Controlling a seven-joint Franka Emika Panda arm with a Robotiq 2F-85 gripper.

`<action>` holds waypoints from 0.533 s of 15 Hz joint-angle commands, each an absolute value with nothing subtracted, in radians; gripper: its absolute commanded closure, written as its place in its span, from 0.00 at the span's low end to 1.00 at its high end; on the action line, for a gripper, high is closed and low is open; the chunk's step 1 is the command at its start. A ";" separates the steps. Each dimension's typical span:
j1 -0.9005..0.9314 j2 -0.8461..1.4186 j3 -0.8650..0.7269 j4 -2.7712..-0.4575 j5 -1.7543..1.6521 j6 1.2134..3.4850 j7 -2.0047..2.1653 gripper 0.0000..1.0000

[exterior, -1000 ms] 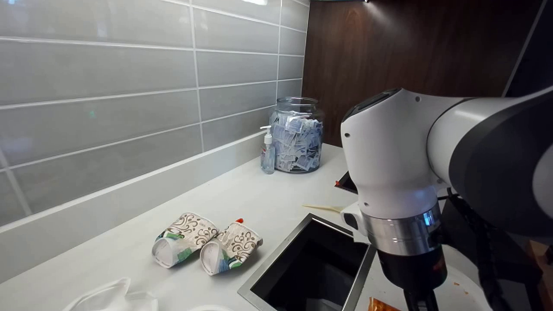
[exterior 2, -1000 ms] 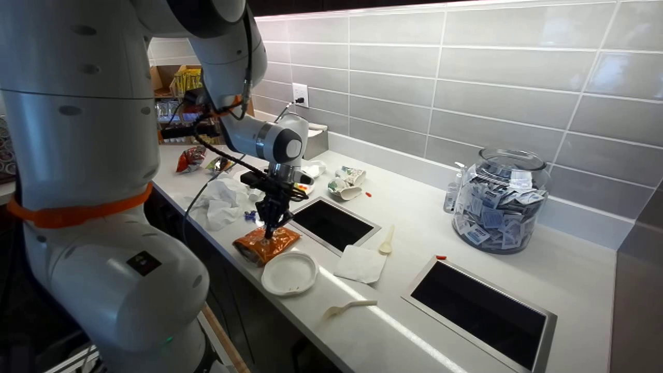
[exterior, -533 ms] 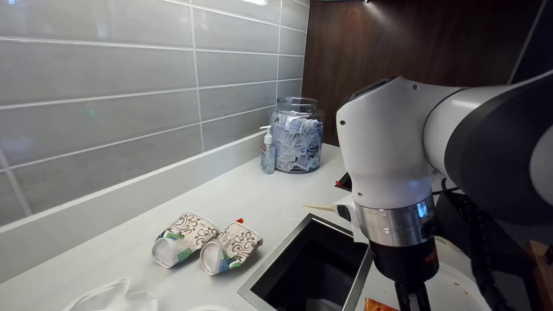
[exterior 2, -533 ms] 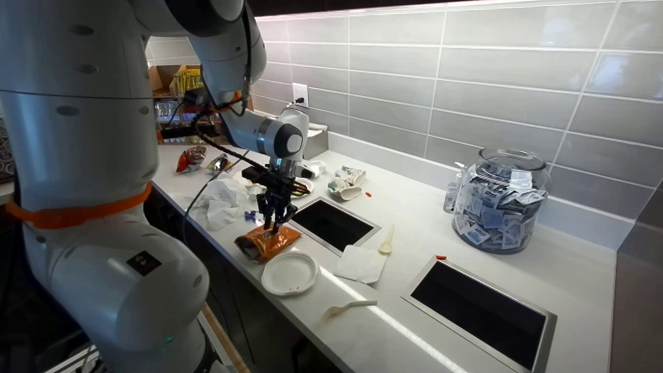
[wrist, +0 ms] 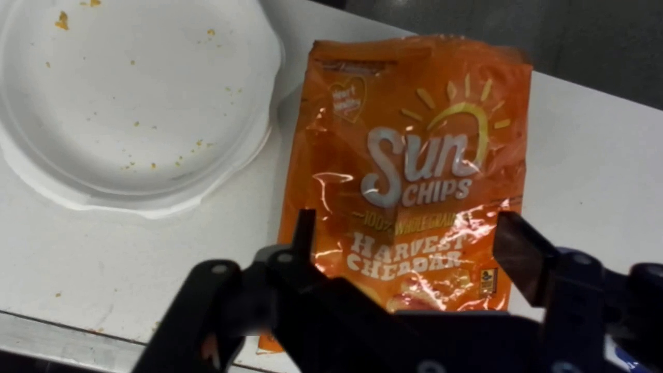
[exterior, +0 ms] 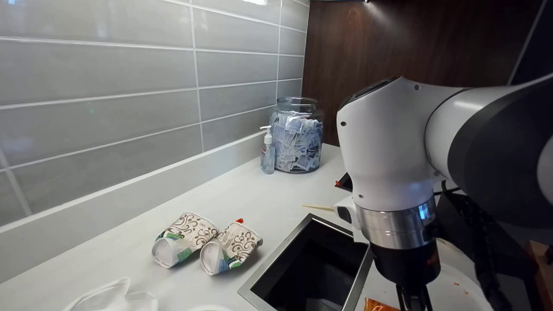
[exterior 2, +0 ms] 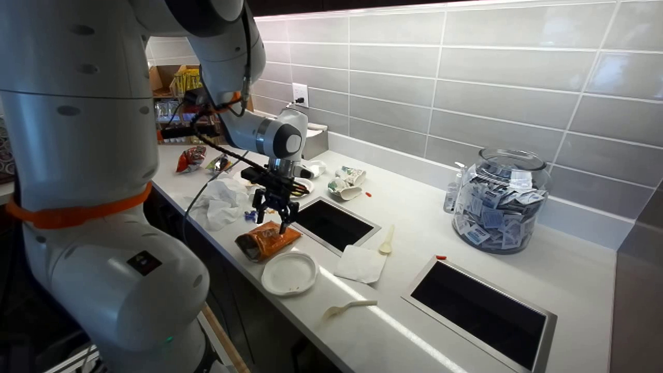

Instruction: Pour the contents from the orange packet into the left bin

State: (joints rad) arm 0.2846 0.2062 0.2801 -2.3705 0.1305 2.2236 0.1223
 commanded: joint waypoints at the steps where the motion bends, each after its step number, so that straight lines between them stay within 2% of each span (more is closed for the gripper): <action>1: 0.290 0.216 0.279 -2.389 0.123 2.261 0.117 0.00; 8: 0.289 0.240 0.278 -2.391 0.124 2.284 0.111 0.00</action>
State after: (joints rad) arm 0.2846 0.2270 0.2801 -2.3781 0.1304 2.2485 0.1217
